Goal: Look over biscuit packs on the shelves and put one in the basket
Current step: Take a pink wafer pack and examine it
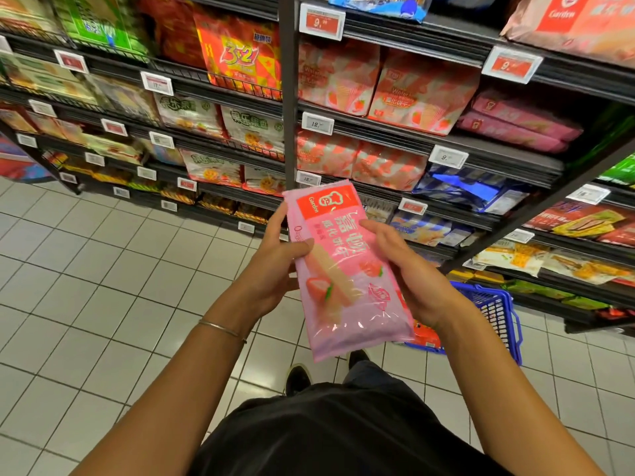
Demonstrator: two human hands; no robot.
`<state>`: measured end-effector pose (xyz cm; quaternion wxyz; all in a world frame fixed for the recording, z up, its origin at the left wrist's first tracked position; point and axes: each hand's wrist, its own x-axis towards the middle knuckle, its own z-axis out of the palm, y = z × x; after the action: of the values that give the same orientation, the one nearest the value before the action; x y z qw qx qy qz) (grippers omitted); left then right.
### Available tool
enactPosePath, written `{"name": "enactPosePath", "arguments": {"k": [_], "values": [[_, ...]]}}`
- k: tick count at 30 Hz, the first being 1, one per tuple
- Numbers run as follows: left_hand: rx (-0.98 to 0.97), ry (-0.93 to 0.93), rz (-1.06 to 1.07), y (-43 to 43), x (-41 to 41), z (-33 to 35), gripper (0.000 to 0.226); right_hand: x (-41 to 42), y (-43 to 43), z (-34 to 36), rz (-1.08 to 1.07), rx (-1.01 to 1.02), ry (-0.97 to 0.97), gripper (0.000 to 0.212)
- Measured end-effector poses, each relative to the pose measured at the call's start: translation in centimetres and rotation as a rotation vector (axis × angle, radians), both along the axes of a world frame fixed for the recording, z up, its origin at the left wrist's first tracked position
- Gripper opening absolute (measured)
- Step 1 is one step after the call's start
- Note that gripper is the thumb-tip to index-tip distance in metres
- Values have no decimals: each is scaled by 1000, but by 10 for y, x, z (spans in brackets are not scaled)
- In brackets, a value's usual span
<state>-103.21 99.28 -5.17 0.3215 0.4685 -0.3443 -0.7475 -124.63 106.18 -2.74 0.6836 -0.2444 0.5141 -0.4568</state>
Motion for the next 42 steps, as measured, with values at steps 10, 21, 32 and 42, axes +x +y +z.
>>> {"name": "enactPosePath", "arguments": {"k": [10,21,32,42], "values": [[129,347,93,8,-7,7,43,4,-5,3,-104,8,-40,43],[-96,-21,-259,22,-29,11,48,17,-2,-11,112,-42,57,91],[-4,-92,-135,17,-21,5,53,8,-2,-2,61,-52,-346,66],[-44,-50,-78,7,-3,2,41,-9,-13,-16,2,-81,185,50]]}}
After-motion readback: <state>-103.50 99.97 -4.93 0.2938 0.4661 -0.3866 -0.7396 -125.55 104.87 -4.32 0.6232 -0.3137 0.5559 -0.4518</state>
